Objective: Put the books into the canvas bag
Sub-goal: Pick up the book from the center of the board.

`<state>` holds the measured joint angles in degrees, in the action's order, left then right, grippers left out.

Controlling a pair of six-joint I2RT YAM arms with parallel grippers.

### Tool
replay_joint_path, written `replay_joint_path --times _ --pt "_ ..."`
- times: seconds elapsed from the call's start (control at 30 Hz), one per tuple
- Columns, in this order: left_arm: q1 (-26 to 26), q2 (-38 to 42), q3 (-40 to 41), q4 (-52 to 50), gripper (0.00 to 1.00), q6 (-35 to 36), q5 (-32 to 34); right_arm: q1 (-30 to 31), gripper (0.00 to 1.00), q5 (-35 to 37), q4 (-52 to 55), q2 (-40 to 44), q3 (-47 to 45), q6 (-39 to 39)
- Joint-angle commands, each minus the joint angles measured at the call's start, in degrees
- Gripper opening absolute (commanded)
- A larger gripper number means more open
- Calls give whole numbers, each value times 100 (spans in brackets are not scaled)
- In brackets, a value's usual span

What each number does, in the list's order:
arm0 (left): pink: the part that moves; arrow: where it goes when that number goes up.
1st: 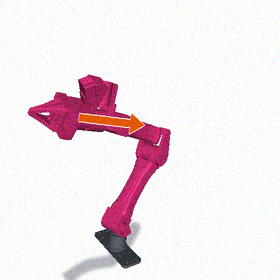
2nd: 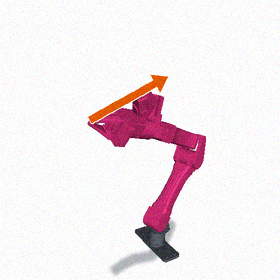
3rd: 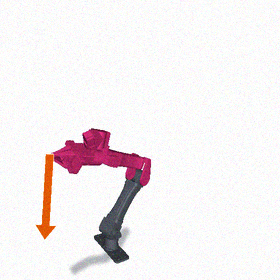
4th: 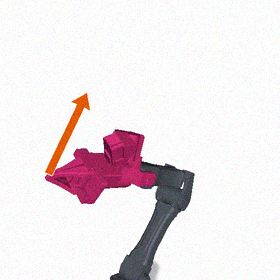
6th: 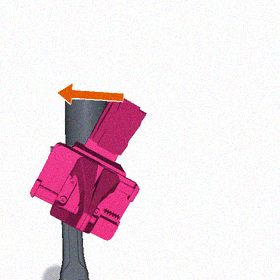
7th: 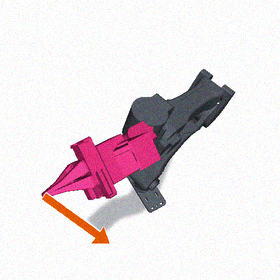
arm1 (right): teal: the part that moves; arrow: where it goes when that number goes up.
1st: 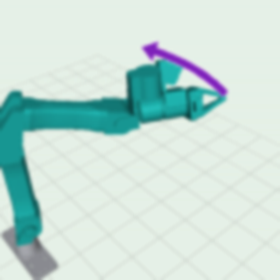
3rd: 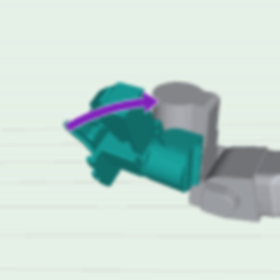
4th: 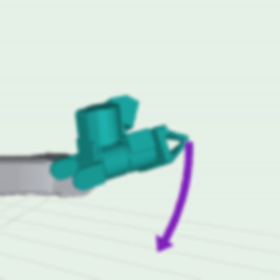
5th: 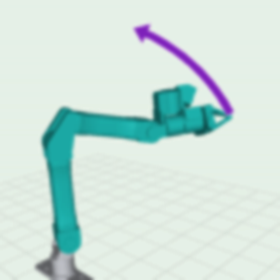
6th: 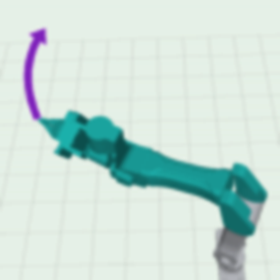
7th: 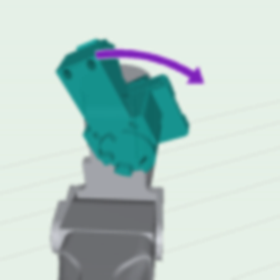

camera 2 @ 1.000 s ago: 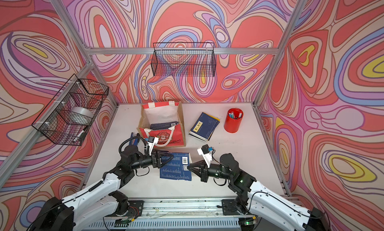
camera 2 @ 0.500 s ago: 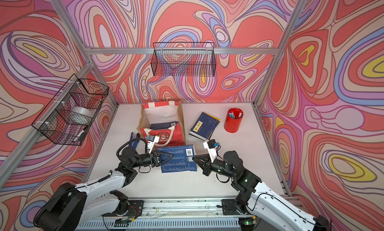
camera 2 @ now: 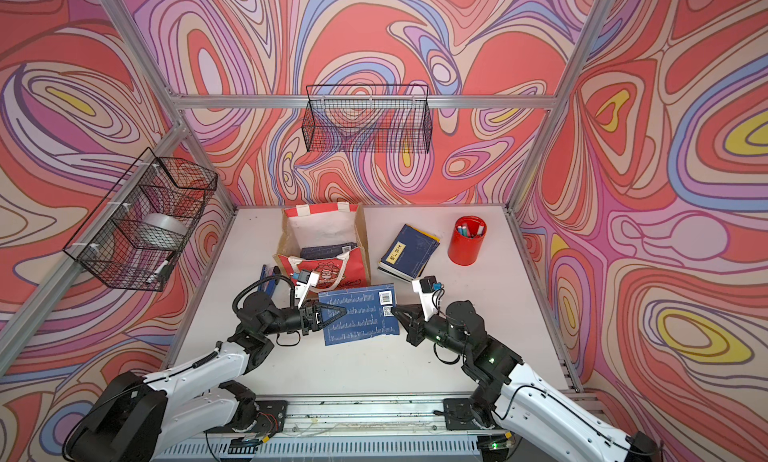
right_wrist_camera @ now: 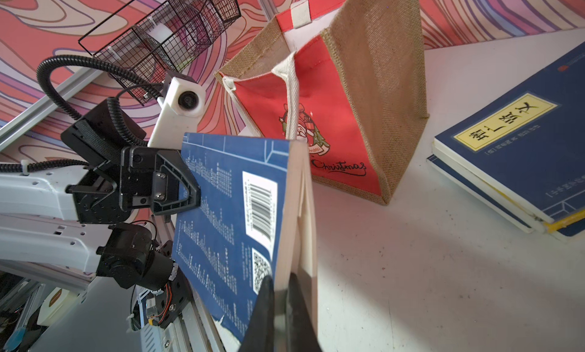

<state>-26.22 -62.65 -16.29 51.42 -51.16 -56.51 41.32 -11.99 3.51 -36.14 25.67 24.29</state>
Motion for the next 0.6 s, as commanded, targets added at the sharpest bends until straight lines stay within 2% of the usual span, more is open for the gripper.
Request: replay_joint_path --times 0.0,0.07,0.13,0.17,0.2,0.23,0.3,0.37,0.47,0.57 --pt "-14 198 -146 -373 0 221 -1 -91 0 575 -210 128 61 14" --pt "-13 356 -365 -1162 0 515 165 -114 0 558 -204 62 116 6" --pt "-13 645 -932 -2734 0 1172 521 -115 0 607 -155 -61 230 1" --pt "-8 830 -1261 -3619 0 1545 783 -116 7 584 -120 -150 327 -46" --pt "-11 983 -1815 -4381 0 1919 1101 -115 26 536 -101 -228 415 -93" --pt "-3 1078 -2182 -5043 0 2211 1430 -115 40 516 -78 -294 498 -142" --pt "28 1115 -2988 -6105 0 2747 1955 -116 58 518 -14 -451 673 -246" --pt "161 912 -3730 -6966 0 3006 2231 -115 68 567 22 -585 832 -310" --pt "416 431 -4851 -7988 0 3223 2290 -131 80 701 137 -980 1210 -372" --pt "576 76 -5979 -8998 0 3433 2783 -150 83 1148 842 -1890 2153 -469"
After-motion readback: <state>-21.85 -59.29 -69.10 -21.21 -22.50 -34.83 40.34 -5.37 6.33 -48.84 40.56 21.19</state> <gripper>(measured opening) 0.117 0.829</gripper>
